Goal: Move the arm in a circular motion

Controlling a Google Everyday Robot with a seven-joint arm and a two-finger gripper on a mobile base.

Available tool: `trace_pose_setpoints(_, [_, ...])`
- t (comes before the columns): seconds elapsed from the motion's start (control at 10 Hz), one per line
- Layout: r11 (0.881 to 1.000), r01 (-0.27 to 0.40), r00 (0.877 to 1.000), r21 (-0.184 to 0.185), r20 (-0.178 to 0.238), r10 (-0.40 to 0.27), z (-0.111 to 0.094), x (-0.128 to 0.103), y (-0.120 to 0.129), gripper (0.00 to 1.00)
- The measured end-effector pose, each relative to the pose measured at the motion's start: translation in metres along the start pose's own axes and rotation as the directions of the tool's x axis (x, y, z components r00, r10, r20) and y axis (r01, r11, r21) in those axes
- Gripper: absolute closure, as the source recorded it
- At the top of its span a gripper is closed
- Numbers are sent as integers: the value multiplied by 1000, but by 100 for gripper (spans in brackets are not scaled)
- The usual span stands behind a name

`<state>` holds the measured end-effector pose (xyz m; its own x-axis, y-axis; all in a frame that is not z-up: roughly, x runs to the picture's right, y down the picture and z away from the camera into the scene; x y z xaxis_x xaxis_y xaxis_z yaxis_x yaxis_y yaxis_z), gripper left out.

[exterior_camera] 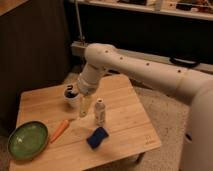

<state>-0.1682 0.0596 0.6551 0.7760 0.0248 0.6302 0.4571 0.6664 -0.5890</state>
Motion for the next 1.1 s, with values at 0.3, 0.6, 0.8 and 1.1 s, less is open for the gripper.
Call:
trace_pose_setpoints(0.3, [990,118,993,-74,6,-118,28,-46,-50,20])
trace_pose_setpoints(0.6, [975,211,978,-64,5,-211,22,-77,-110,20])
trace_pose_setpoints(0.8, [969,241,970,-59,0,-242,19,-87,-129,20])
trace_pose_setpoints(1.1, [968,243,970,-58,-2,-244,18,-87,-131,20])
